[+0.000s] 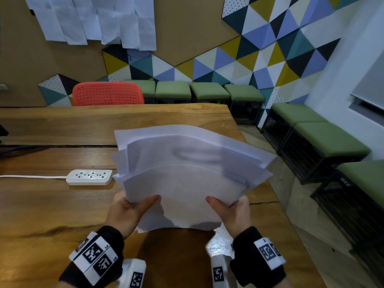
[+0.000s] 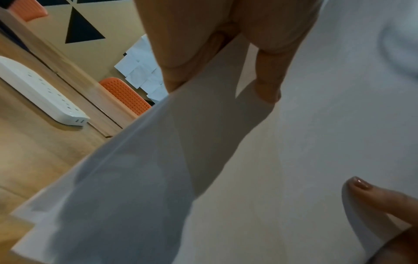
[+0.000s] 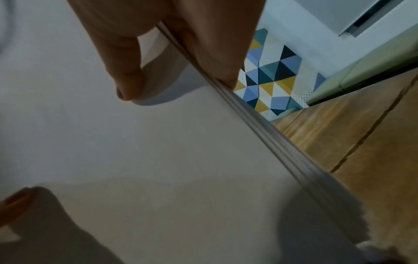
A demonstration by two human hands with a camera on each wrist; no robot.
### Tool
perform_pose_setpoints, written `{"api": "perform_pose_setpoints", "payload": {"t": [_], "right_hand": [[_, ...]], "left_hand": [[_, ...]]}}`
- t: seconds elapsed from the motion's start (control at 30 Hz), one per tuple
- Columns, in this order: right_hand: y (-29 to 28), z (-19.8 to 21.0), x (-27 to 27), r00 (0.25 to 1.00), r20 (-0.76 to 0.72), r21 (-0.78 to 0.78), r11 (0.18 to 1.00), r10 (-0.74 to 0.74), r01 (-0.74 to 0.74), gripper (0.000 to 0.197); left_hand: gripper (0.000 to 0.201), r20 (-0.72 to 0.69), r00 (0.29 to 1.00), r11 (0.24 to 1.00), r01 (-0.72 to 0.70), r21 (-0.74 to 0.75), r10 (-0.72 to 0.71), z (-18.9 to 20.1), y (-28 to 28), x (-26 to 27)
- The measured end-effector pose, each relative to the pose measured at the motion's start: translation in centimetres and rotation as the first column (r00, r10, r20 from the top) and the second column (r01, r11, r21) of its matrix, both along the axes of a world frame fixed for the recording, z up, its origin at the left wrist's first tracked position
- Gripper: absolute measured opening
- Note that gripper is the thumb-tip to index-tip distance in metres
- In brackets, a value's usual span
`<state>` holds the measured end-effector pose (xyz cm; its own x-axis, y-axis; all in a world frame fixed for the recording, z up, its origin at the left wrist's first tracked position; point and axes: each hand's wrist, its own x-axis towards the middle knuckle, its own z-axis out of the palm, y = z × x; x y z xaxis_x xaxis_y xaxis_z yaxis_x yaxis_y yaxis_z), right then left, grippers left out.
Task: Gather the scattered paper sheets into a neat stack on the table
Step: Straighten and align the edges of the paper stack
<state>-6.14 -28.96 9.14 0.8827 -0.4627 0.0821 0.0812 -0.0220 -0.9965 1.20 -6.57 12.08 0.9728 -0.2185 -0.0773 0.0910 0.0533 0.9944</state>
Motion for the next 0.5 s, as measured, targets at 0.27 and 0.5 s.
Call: {"api": "perform_pose_setpoints", "payload": {"t": [0.27,0.5], "right_hand": [[0.3,-0.7,-0.4,0.997,-0.053,0.061,0.996,0.061,-0.058,0.034],[-0.7,-0.4,-0.6,0.997,-0.027,0.158,0.985,0.078,-0.073,0.041]], "left_hand": [[0.033,0.032,0.999,0.991,-0.007,0.13,0.003,-1.0,0.3,0.1],[0.084,0.031,0.991,0.987,0.127,0.096,-0.131,-0.9,1.1,0.4]]}}
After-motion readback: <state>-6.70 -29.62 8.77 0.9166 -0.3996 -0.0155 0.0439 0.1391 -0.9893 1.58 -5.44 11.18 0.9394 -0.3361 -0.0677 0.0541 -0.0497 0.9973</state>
